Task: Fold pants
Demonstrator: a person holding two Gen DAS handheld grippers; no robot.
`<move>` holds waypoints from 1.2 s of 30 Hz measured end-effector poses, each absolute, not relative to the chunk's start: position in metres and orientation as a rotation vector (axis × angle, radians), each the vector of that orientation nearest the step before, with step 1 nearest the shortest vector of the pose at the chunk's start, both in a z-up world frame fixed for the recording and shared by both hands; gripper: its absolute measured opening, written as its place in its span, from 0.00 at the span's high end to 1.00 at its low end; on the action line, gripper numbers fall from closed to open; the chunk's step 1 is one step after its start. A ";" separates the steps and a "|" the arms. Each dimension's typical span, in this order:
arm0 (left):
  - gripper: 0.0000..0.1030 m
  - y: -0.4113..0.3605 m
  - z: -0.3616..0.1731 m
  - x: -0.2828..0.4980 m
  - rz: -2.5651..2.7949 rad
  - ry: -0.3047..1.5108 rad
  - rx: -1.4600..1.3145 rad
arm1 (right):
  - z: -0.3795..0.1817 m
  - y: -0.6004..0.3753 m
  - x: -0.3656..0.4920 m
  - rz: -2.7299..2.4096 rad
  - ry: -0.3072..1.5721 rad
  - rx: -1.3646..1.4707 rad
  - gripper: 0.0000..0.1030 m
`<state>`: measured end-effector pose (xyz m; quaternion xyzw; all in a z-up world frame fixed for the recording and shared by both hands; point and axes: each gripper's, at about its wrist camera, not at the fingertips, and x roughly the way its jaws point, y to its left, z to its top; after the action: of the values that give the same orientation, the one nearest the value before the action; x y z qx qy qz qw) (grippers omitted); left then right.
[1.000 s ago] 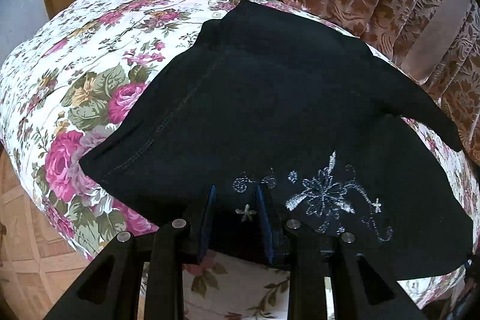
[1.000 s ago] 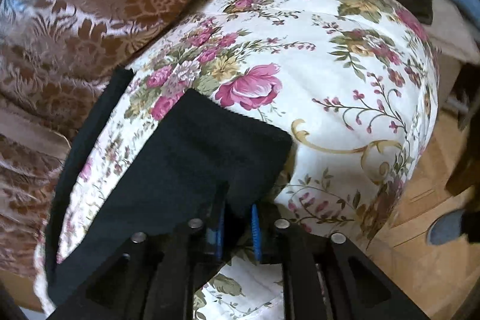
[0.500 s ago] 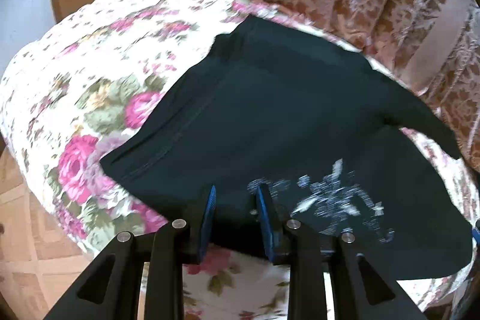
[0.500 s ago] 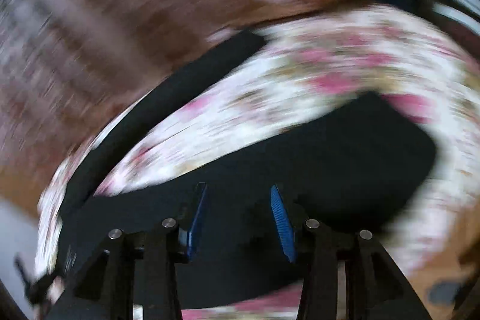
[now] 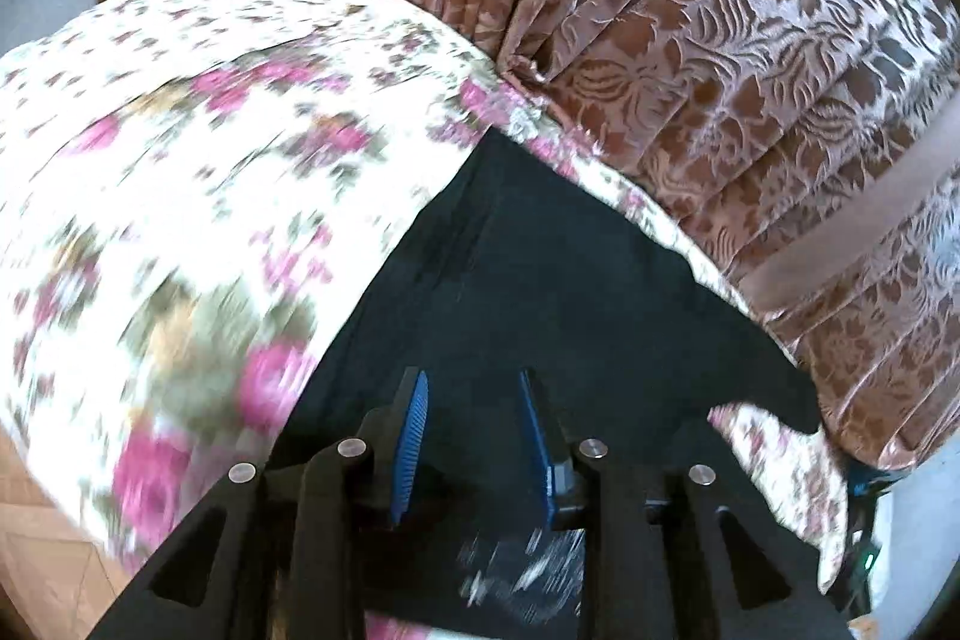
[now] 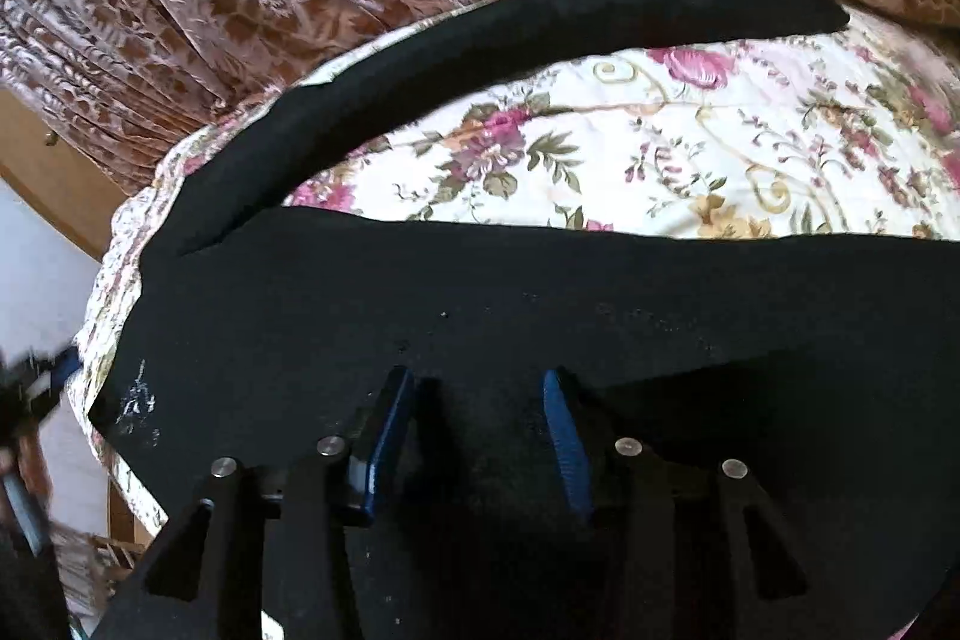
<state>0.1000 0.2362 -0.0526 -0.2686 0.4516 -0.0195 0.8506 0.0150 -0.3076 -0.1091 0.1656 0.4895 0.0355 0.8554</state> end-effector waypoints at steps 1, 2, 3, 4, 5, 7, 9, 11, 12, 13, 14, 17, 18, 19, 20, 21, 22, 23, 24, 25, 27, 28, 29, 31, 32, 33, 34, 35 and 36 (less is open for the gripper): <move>0.64 0.238 -0.050 0.121 -0.058 0.951 -0.580 | -0.106 -0.306 0.014 0.073 1.009 0.338 0.55; 0.57 0.239 -0.050 0.134 -0.064 0.953 -0.589 | -0.101 -0.305 0.011 0.072 0.989 0.335 0.53; 0.50 0.239 -0.051 0.153 -0.069 0.964 -0.593 | -0.097 -0.304 0.008 0.075 0.973 0.340 0.51; 0.49 0.240 -0.054 0.173 -0.063 0.979 -0.595 | -0.095 -0.303 0.007 0.078 0.961 0.345 0.50; 0.49 0.239 -0.057 0.196 -0.056 0.992 -0.598 | -0.091 -0.300 0.011 0.080 0.955 0.342 0.50; 0.48 0.236 -0.065 0.238 -0.091 1.034 -0.594 | -0.087 -0.293 0.015 0.082 0.947 0.326 0.50; 0.47 0.237 -0.071 0.264 -0.063 1.052 -0.589 | -0.087 -0.287 0.020 0.092 0.947 0.317 0.49; 0.47 0.232 -0.078 0.299 -0.049 1.076 -0.554 | -0.089 -0.279 0.028 0.099 0.955 0.310 0.49; 0.47 0.230 -0.081 0.315 -0.023 1.088 -0.534 | -0.090 -0.276 0.030 0.105 0.960 0.311 0.49; 0.47 0.227 -0.085 0.329 -0.028 1.098 -0.509 | -0.093 -0.273 0.035 0.112 0.968 0.314 0.49; 0.47 0.227 -0.089 0.340 -0.030 1.117 -0.480 | -0.095 -0.271 0.039 0.115 0.975 0.314 0.49; 0.47 0.222 -0.105 0.370 -0.010 1.161 -0.427 | -0.101 -0.267 0.051 0.117 0.994 0.322 0.49; 0.47 0.222 -0.112 0.378 -0.007 1.179 -0.433 | -0.103 -0.267 0.052 0.117 0.999 0.327 0.49; 0.47 0.223 -0.117 0.382 -0.005 1.194 -0.438 | -0.106 -0.267 0.056 0.111 1.007 0.329 0.49; 0.48 0.223 -0.124 0.388 0.009 1.208 -0.439 | -0.107 -0.267 0.057 0.104 1.012 0.333 0.49; 0.50 0.222 -0.128 0.391 0.018 1.208 -0.444 | -0.109 -0.267 0.059 0.102 1.017 0.339 0.49; 0.50 0.220 -0.133 0.394 0.012 1.211 -0.449 | -0.111 -0.268 0.060 0.100 1.023 0.343 0.49; 0.54 0.216 -0.135 0.395 0.013 1.215 -0.441 | -0.113 -0.268 0.061 0.095 1.029 0.343 0.49; 0.71 0.212 -0.136 0.395 0.011 1.214 -0.423 | -0.115 -0.267 0.062 0.091 1.036 0.342 0.49; 0.80 0.206 -0.133 0.393 -0.018 1.200 -0.409 | -0.116 -0.267 0.062 0.088 1.041 0.343 0.49; 0.88 0.197 -0.120 0.385 -0.057 1.146 -0.388 | -0.118 -0.267 0.064 0.083 1.047 0.343 0.49; 0.88 0.192 -0.104 0.375 -0.094 1.093 -0.371 | -0.118 -0.267 0.065 0.079 1.050 0.345 0.49; 0.89 0.189 -0.092 0.365 -0.133 1.055 -0.379 | -0.118 -0.267 0.065 0.079 1.051 0.346 0.49; 0.90 0.185 -0.060 0.337 -0.212 0.962 -0.378 | -0.118 -0.267 0.064 0.085 1.052 0.342 0.49; 0.90 0.182 -0.040 0.316 -0.258 0.903 -0.359 | -0.117 -0.267 0.064 0.087 1.052 0.345 0.49; 0.90 0.181 -0.020 0.290 -0.311 0.840 -0.346 | -0.116 -0.268 0.064 0.089 1.053 0.351 0.49; 0.90 0.181 -0.009 0.276 -0.341 0.809 -0.341 | -0.114 -0.270 0.063 0.093 1.052 0.359 0.49; 0.90 0.181 0.005 0.252 -0.381 0.768 -0.337 | -0.112 -0.271 0.063 0.095 1.047 0.361 0.49; 0.90 0.182 0.015 0.234 -0.410 0.739 -0.335 | -0.108 -0.274 0.063 0.098 1.038 0.363 0.49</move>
<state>0.2344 0.1818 0.0146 -0.1617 0.3571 -0.1980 0.8984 0.0635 -0.2737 -0.1079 0.1724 0.4931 0.0465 0.8514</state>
